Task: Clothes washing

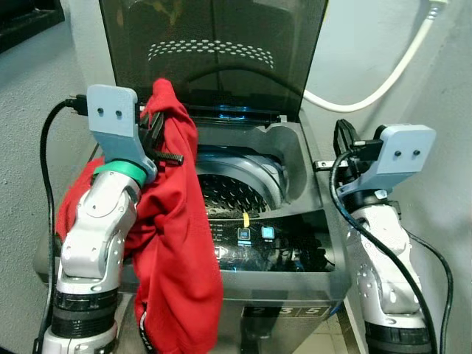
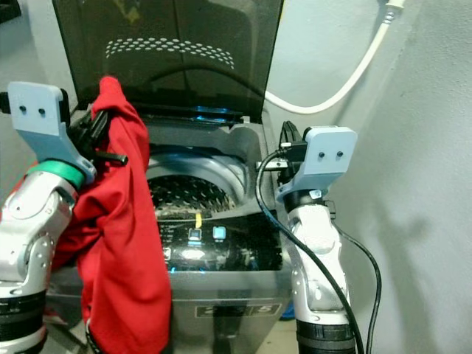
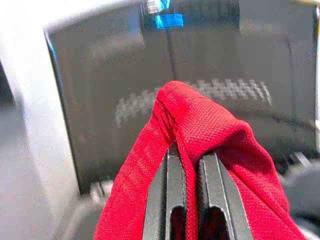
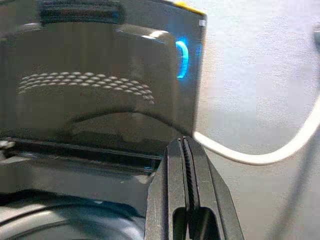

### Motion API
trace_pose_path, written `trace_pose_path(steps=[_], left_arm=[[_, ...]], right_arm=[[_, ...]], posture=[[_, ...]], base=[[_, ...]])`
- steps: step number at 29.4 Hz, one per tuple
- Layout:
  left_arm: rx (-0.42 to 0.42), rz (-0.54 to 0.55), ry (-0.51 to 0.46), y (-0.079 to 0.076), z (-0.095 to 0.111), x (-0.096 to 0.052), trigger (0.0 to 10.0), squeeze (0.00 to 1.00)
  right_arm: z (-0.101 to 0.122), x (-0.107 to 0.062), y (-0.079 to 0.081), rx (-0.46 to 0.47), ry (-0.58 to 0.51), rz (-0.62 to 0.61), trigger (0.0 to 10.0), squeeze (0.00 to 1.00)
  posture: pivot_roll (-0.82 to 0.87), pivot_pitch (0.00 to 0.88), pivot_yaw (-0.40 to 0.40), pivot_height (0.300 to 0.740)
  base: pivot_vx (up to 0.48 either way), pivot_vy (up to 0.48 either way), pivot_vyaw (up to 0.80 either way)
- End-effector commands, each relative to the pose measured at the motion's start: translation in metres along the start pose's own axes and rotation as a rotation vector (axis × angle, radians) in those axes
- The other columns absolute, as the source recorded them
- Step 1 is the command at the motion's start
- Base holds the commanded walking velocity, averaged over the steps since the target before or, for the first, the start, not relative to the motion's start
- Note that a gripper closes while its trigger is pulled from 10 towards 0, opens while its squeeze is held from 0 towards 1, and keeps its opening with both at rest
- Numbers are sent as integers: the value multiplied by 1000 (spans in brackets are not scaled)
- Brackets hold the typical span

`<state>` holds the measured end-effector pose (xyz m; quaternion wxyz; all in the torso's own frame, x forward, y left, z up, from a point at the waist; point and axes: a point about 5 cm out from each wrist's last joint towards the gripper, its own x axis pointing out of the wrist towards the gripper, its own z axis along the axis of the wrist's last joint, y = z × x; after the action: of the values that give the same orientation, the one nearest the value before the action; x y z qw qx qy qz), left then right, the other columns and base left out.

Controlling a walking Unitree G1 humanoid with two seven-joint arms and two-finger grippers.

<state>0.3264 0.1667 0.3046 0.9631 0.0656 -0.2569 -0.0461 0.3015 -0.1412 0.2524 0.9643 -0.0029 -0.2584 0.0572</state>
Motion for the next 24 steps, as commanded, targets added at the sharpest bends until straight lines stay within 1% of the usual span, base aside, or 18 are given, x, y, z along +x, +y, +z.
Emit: trace_pose_path(steps=[1, 5, 6, 7, 8, 9, 10, 11, 13, 15, 17, 18, 19, 20, 21, 22, 23, 24], left_arm=[[26, -25, -59, -3, 6, 8, 10000, 0], [29, -48, -152, -7, 21, 62, 10000, 0], [29, -48, -152, -7, 21, 62, 10000, 0], [45, -61, -191, -13, 31, 76, 10000, 0], [45, -61, -191, -13, 31, 76, 10000, 0], [61, -119, -244, -29, 49, 93, 10000, 0], [61, -119, -244, -29, 49, 93, 10000, 0], [53, -185, -231, -40, 50, 98, 10000, 0], [53, -185, -231, -40, 50, 98, 10000, 0], [-13, -549, -54, -81, 17, 85, 10000, 0], [-13, -549, -54, -81, 17, 85, 10000, 0], [-47, -658, -6, -92, 7, 77, 10000, 0], [-51, -763, 21, -94, 0, 61, 10000, 0], [-51, -763, 21, -94, 0, 61, 10000, 0], [-38, -825, 20, -91, -3, 50, 10000, 0], [9, -829, 17, -75, 2, 40, 10000, 0], [9, -829, 17, -75, 2, 40, 10000, 0], [24, -807, 20, -61, 8, 33, 10000, 0]], right_arm=[[6, 3, 3, 12, -29, 26, 10000, 0], [19, 11, 2, 15, -101, 6, 10000, 0], [19, 11, 2, 15, -101, 6, 10000, 0], [22, 12, -2, 11, -119, -23, 10000, 0], [22, 12, -2, 11, -119, -23, 10000, 0], [28, 14, -7, -7, -146, -63, 10000, 0], [28, 14, -7, -7, -146, -63, 10000, 0], [29, 14, -8, -16, -154, -71, 10000, 0], [29, 14, -8, -16, -154, -71, 10000, 0], [27, 11, -5, -34, -129, -23, 10000, 0], [27, 11, -5, -34, -129, -23, 10000, 0], [25, 10, -3, -39, -112, 7, 10000, 0], [21, 7, 1, -49, -74, 75, 10000, 0], [21, 7, 1, -49, -74, 75, 10000, 0], [17, 5, 4, -56, -38, 127, 10000, 0], [13, 4, 3, -68, -7, 175, 10000, 0], [13, 4, 3, -68, -7, 175, 10000, 0], [12, 3, 2, -70, 10, 215, 10000, 0]], posture=[[87, 19, 3, 740], [92, 25, -15, 740], [92, 25, -15, 740], [86, 26, -16, 740], [86, 26, -16, 740], [86, 26, -16, 740], [86, 26, -16, 740], [55, 21, 0, 740], [55, 21, 0, 740], [41, 17, 16, 740], [41, 17, 16, 740], [41, 17, 16, 740], [35, 17, 24, 740], [35, 17, 24, 740], [35, 18, 28, 740], [34, 17, 30, 740], [34, 17, 30, 740], [42, 18, 30, 740]], base=[[0, 0, 0], [0, 0, 0], [0, 0, 0], [0, 0, 0], [0, 0, 0], [0, 0, 0], [0, 0, 0], [0, 0, 0], [0, 0, 0], [0, 0, 0], [0, 0, 0], [0, 0, 0], [0, 0, 0], [0, 0, 0], [0, 0, 0], [0, 0, 0], [0, 0, 0], [0, 0, 0]])
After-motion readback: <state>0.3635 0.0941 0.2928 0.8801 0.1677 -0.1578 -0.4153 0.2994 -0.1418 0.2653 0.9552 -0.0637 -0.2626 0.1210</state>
